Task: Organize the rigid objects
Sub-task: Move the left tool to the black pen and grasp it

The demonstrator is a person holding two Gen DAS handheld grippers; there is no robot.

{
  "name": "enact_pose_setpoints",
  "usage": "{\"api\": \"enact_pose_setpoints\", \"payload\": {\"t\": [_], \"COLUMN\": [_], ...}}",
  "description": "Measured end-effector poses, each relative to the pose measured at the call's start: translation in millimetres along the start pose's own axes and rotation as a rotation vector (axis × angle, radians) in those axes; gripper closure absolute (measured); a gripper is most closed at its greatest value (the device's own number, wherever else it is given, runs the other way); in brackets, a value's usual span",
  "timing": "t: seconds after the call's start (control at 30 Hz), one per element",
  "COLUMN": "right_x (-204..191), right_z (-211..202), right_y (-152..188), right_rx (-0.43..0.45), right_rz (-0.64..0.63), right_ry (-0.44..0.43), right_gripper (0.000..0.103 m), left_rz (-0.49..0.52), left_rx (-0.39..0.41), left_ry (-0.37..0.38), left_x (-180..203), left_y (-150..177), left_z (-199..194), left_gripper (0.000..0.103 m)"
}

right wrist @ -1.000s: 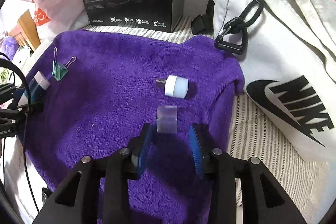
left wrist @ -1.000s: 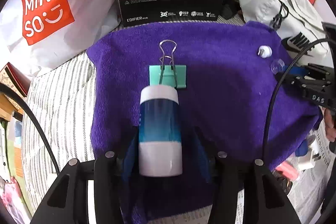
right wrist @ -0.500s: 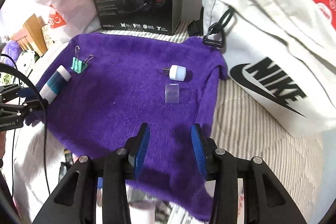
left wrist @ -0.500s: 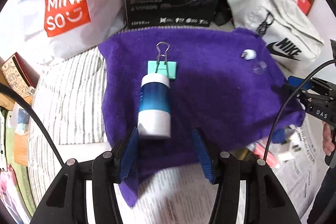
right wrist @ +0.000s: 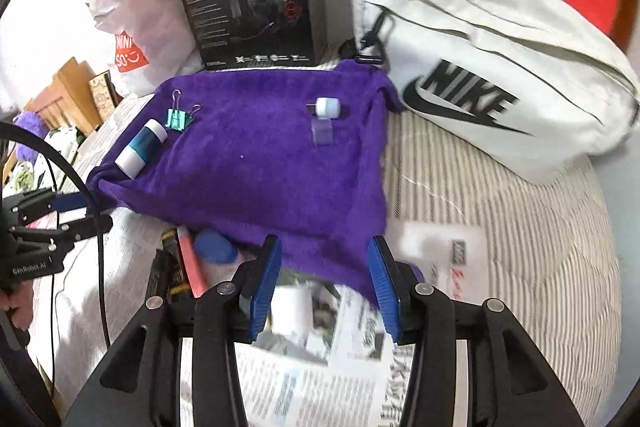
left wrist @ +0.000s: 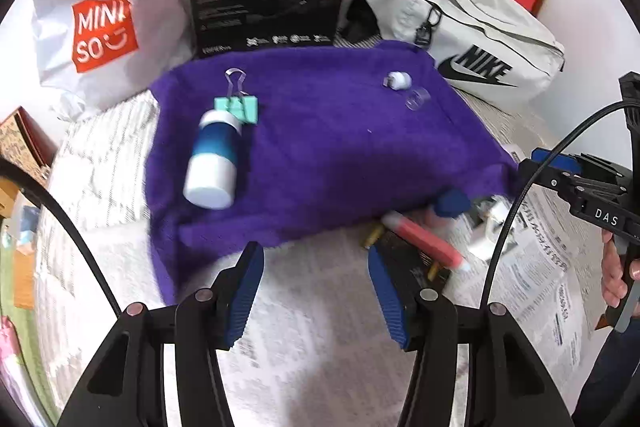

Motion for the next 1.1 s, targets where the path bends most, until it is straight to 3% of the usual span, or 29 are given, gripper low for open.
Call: {"api": "enact_pose_setpoints", "payload": {"t": [0.13, 0.27, 0.53, 0.63, 0.97, 1.1], "right_x": [7.5, 19.2, 19.2, 13.7, 9.4, 8.3], "right_z": [-10.7, -19.7, -35.8, -38.4, -30.3, -26.0], "right_y": [15.6, 33.6, 41.1, 43.0, 46.7, 48.1], "right_rx": [0.016, 0.035, 0.051, 0.055, 0.028, 0.019], "right_rz": [0.055, 0.148, 0.178, 0.163, 0.133, 0.121], "right_ry": [-0.003, -0.029, -0.03, -0.04, -0.013, -0.011], "right_gripper": [0.058, 0.058, 0.058, 0.058, 0.058, 0.058], "left_rz": [-0.033, -0.067, -0.079, -0.052, -0.034, -0.011], "left_rx": [0.041, 0.06, 0.023, 0.004, -0.033, -0.017], "left_ry": [0.002, 0.061, 0.108, 0.073, 0.067, 0.032], "left_x": [10.1, 23.0, 41.3, 47.7, 54.3, 55.5], "left_y": [12.1, 25.5, 33.8, 34.6, 32.2, 27.6], "left_z": [-3.5, -3.1, 7.6, 14.7, 35.3, 38.7], "left_gripper": [0.051, 0.051, 0.051, 0.051, 0.051, 0.049]}}
Point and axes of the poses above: each gripper's, at about its wrist camera, not at the fingertips, and z roughly the way its jaws point, x to its right, y to its underside, the point moved 5 cm from there along z, roughly the way its jaws point, and after that the axes turned 2 degrees about -x, right-handed, at the moved point
